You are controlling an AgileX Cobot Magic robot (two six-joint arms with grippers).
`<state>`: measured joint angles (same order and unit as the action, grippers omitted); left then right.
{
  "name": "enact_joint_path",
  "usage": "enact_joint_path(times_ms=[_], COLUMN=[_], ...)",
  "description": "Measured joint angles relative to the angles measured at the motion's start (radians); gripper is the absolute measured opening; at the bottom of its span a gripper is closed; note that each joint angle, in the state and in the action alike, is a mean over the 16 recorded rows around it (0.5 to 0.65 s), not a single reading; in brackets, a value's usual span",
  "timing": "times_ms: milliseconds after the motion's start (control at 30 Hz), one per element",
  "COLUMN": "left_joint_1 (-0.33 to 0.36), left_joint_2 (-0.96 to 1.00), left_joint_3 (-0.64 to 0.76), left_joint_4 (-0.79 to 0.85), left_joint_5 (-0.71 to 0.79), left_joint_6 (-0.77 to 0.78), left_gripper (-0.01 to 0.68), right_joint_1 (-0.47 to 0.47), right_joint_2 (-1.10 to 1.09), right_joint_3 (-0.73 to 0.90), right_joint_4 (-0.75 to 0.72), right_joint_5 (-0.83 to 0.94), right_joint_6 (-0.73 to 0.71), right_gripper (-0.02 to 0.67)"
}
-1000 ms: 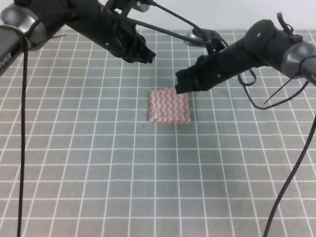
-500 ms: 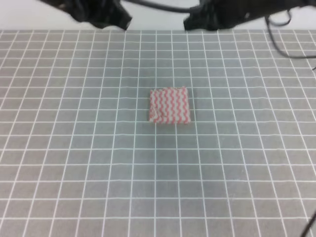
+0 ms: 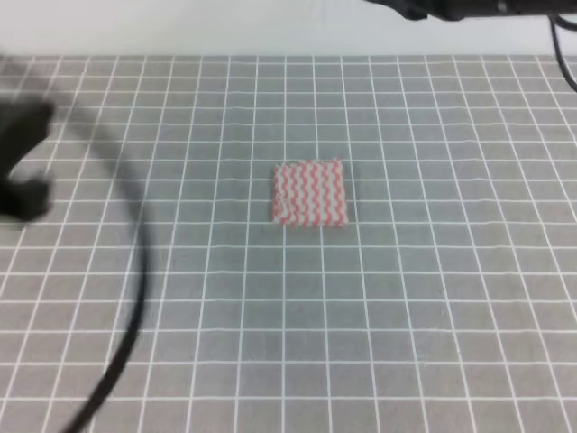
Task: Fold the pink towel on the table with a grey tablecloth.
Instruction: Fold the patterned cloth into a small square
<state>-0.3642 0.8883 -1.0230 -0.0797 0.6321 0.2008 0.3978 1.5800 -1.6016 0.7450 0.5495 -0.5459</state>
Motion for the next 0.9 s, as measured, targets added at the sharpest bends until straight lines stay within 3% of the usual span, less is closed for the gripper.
enact_joint_path(times_ms=[367, 900], left_joint_1=[0.000, 0.000], left_joint_2=[-0.460, -0.575], left_joint_3=[0.307, 0.351], left_joint_4=[0.186, 0.178], left_joint_5=[0.027, 0.126], left_joint_6=[-0.248, -0.266], left_gripper=[-0.002, -0.002], right_joint_1=[0.175, 0.360], right_joint_2=[-0.299, -0.520], right_joint_3=[0.409, 0.716], right_joint_4=[0.065, 0.080], right_joint_5=[-0.381, -0.731], right_joint_6=[-0.080, -0.086], right_gripper=[-0.016, -0.016])
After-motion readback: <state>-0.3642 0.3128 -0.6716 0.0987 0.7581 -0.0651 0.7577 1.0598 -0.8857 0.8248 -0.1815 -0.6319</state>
